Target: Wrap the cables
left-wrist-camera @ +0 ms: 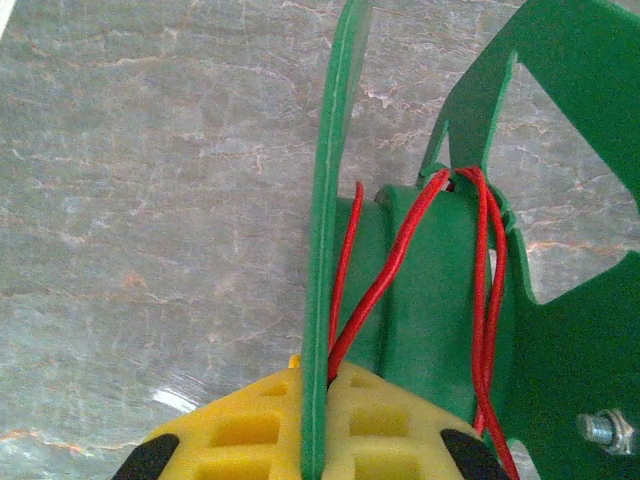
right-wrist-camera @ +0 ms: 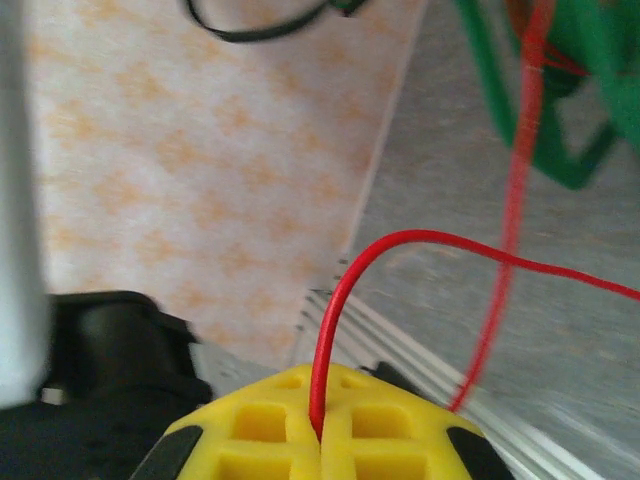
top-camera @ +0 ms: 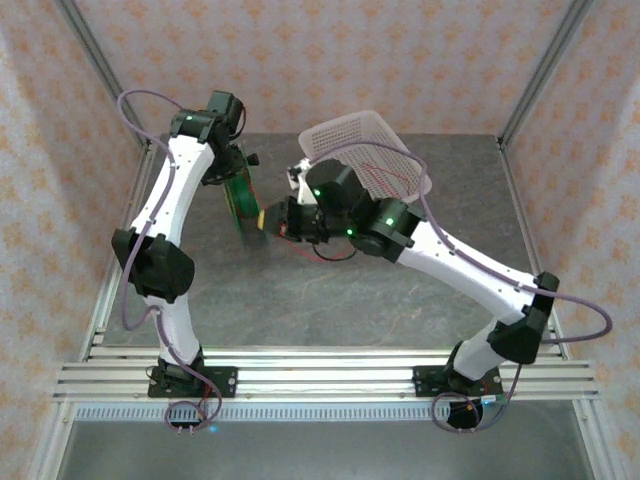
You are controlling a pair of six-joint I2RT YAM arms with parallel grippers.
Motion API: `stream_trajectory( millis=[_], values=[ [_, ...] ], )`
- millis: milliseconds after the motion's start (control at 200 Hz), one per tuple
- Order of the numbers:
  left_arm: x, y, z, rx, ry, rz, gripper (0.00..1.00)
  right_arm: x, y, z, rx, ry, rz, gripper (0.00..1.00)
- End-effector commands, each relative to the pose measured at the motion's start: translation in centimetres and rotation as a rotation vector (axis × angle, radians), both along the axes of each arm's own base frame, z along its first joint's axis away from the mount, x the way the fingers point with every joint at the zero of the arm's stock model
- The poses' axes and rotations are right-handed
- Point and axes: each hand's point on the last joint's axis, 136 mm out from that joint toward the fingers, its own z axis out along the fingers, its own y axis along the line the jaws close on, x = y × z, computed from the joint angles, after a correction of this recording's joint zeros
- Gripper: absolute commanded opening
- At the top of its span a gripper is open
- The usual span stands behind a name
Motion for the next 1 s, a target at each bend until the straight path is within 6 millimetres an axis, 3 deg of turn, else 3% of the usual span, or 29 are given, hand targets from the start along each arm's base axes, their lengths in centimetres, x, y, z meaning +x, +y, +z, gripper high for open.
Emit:
stream_trajectory(
  millis=[0, 320, 551, 771, 991],
  values=[
    [2.4, 3.6, 3.4, -0.053, -0.2, 0.158, 0.0, -4.2, -3.0, 3.3, 0.036, -0.076, 0.095, 0.0],
    [3.1, 5.8, 10.0, -0.332, -0.447, 0.285, 0.0, -4.4, -3.5, -2.6, 0.002, 0.013, 0.063, 0.0],
    [2.5, 6.1, 13.2, -0.517, -0.561, 0.31, 0.0, -1.4, -6.6, -8.1, -0.047, 0.008, -0.119, 0.0],
    [1.8, 4.6, 15.8, -0.675, -0.622, 0.247, 0.0, 1.9, -8.6, -11.8, -0.053, 0.005, -0.25, 0.0],
    [0.6, 1.7, 18.4, -0.819, -0.644, 0.125, 0.0, 4.4, -8.4, -13.4, -0.073, 0.0, -0.306, 0.0]
  ],
)
